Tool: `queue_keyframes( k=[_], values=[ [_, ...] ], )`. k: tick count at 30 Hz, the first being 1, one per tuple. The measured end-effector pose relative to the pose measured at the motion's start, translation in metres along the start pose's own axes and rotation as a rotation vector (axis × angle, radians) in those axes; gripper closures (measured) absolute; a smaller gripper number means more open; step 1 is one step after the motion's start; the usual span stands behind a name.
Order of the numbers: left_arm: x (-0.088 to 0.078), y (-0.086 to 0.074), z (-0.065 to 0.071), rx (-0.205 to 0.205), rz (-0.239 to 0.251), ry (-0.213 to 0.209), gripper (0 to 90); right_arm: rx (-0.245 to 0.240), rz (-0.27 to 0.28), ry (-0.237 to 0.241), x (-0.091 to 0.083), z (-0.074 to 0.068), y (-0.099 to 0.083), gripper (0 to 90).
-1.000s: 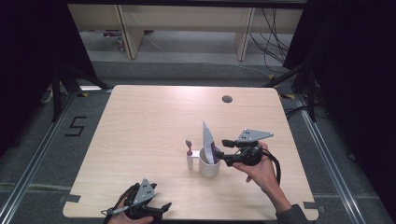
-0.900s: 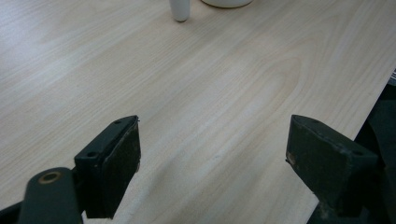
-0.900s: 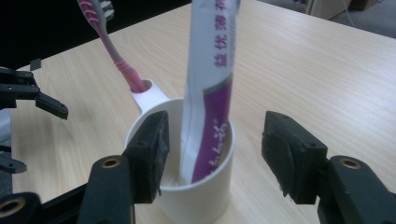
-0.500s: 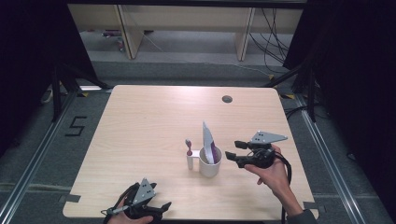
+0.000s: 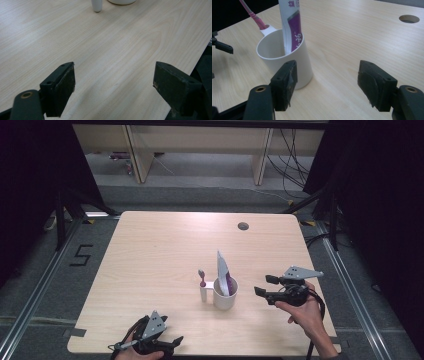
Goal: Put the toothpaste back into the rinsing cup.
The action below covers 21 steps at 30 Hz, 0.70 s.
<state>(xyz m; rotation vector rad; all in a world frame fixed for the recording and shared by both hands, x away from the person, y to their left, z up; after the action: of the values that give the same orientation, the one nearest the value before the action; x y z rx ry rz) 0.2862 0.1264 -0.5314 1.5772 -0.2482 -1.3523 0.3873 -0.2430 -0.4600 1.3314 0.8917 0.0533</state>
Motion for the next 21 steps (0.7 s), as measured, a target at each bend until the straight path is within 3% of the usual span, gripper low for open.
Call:
queue_keyframes(
  k=[1, 3, 4, 5, 9, 12, 14, 15, 16, 17, 18, 21],
  values=[
    [-0.001, 0.000, 0.000, 0.001, -0.011, 0.001, 17.3, 0.011, -0.014, 0.010, -0.002, 0.000, -0.002, 32.8],
    [0.001, 0.000, 0.001, -0.016, 0.025, -0.007, 17.3, 0.016, -0.007, 0.001, -0.004, 0.001, -0.005, 32.2],
    [0.001, 0.000, 0.000, -0.011, 0.016, -0.007, 17.3, 0.031, -0.018, 0.010, -0.005, 0.000, -0.006, 31.8],
    [0.000, 0.000, 0.000, -0.015, 0.007, -0.006, 17.3, 0.005, -0.010, -0.002, -0.006, 0.002, -0.007, 31.7],
    [0.001, 0.000, 0.000, -0.010, 0.016, -0.007, 17.3, 0.036, -0.020, 0.013, -0.010, -0.001, -0.011, 31.3],
    [0.000, 0.000, 0.000, -0.016, 0.008, -0.004, 17.3, 0.009, -0.006, -0.002, -0.011, 0.001, -0.014, 30.3],
    [0.000, 0.000, 0.000, -0.017, 0.010, -0.003, 17.3, 0.049, -0.016, 0.017, -0.012, -0.003, -0.016, 29.8],
    [0.000, 0.000, 0.000, -0.017, 0.010, -0.003, 17.3, 0.015, -0.013, 0.012, -0.013, 0.000, -0.017, 29.5],
    [0.000, 0.000, 0.000, -0.012, 0.009, -0.003, 17.3, 0.046, -0.028, 0.014, -0.014, -0.003, -0.019, 28.9],
    [0.000, 0.000, 0.000, -0.015, 0.012, -0.003, 17.3, 0.011, -0.012, 0.006, -0.013, 0.000, -0.020, 28.4],
    [0.000, 0.000, 0.000, -0.016, 0.012, -0.003, 17.3, 0.032, -0.021, 0.006, -0.013, -0.002, -0.022, 28.2],
    [0.001, 0.000, -0.001, -0.019, 0.013, 0.000, 17.3, 0.008, -0.028, 0.005, -0.014, -0.001, -0.027, 27.9]
  ],
)
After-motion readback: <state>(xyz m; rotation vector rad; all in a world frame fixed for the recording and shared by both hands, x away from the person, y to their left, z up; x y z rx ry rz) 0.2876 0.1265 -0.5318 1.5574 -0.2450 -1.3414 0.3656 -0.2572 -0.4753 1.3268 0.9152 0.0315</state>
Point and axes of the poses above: each handheld gripper's, and its own axes: x roughly forward along the jaws, y roughly out of its top, z roughly to its right, the point moved 4 cm from there along x, roughly forward along the jaws, and after that the axes turned 12 degrees about -y, right-handed, at the moved point
